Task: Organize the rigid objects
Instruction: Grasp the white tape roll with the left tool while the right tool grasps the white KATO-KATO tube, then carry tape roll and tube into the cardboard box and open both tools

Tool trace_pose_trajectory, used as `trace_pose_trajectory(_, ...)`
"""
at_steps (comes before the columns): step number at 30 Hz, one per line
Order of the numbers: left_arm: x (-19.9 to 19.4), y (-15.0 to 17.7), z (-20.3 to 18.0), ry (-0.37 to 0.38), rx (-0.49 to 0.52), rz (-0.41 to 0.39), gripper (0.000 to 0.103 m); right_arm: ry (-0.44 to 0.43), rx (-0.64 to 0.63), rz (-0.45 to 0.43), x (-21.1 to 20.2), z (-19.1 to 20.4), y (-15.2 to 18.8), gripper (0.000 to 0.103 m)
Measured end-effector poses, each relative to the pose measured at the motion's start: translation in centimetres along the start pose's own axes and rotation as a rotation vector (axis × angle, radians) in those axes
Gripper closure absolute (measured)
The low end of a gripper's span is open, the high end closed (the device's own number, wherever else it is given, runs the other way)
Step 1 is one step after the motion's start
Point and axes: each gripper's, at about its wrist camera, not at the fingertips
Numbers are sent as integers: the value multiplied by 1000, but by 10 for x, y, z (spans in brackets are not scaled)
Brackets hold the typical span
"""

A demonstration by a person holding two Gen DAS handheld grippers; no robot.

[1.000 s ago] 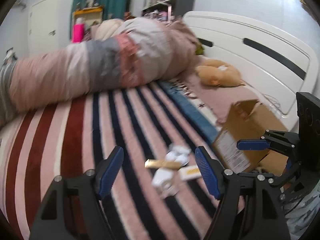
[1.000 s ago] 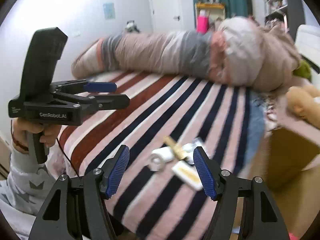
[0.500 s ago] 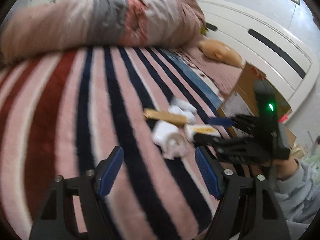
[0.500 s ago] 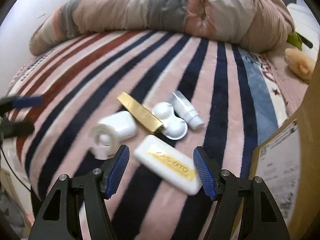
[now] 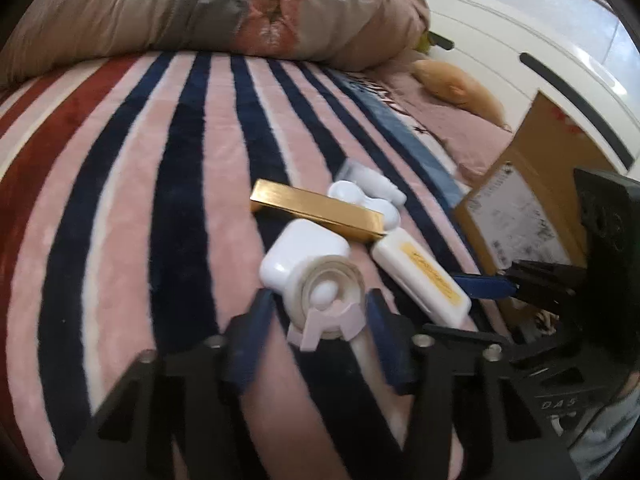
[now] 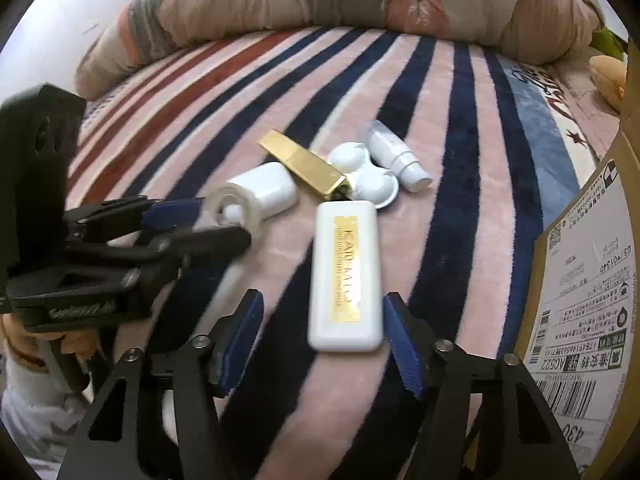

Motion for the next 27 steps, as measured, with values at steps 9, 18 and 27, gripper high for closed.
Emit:
trace_pose_trajectory(9, -25, 12, 10, -9, 10, -3, 68, 60, -1, -55, 6, -2, -3, 72)
trace_pose_trajectory(18, -87, 13, 24, -53, 22, -90, 68, -24, -92, -126, -20, 44, -9, 72)
trace_pose_trajectory(27, -171, -30, -20, -4, 149, -263, 68, -79, -211, -304, -127, 80, -15, 72)
Point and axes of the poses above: each gripper's, at about its wrist camera, not at the fingertips, and x roughly the way its jaws point, z to its left, y to its underside, and after that the axes turned 13 degrees about -y, right-handed
